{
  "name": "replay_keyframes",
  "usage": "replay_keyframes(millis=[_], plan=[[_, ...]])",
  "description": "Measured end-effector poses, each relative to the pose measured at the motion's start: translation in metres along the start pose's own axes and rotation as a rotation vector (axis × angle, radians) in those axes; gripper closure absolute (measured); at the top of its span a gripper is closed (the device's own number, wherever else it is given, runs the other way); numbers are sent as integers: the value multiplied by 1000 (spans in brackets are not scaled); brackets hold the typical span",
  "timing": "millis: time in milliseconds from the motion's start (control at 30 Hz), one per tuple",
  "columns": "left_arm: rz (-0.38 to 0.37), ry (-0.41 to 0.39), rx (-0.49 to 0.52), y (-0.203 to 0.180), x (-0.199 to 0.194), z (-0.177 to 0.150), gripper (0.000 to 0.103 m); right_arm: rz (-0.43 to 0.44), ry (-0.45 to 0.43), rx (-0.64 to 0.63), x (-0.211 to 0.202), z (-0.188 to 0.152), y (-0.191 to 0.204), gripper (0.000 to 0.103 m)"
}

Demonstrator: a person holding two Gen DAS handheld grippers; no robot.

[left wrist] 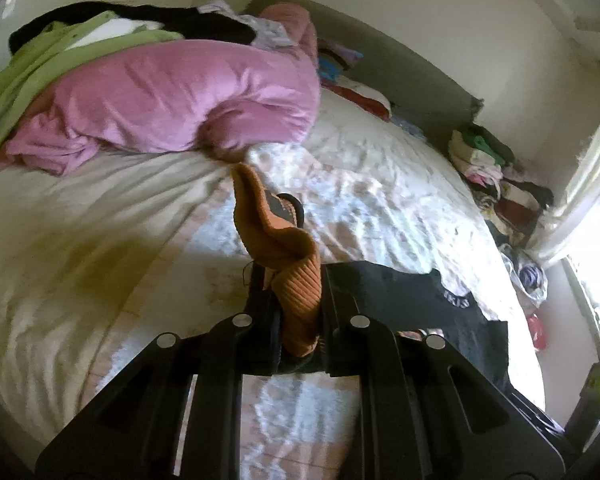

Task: Fold small clothes
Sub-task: 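Grasp the other orange cuff with the left tool and lift it, then carry the sleeve across the shirt body with the left tool and lay it down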

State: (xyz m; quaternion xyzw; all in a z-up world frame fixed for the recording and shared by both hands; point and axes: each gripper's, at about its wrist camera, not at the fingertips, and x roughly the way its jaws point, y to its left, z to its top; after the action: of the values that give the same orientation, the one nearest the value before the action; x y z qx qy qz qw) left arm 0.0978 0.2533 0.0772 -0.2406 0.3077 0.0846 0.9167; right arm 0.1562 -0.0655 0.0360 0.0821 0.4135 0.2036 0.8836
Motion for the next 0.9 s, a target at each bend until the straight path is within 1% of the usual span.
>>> replay_keyframes(millis=[233,533,700,900], plan=[[-33,7,63,-36,0,-1,95,-32,-47,54,-25,-1,-30,5],[-78,13,114,-80,2,-3,96,-67,-103,146,-53,-5,-72,5],[-126,25,151,-111,7,-6,96,-88,-132,199,-68,-8,-96,5],[-180,53,192,-144,20,-14,96,-107,-156,229,-83,-12,-115,5]])
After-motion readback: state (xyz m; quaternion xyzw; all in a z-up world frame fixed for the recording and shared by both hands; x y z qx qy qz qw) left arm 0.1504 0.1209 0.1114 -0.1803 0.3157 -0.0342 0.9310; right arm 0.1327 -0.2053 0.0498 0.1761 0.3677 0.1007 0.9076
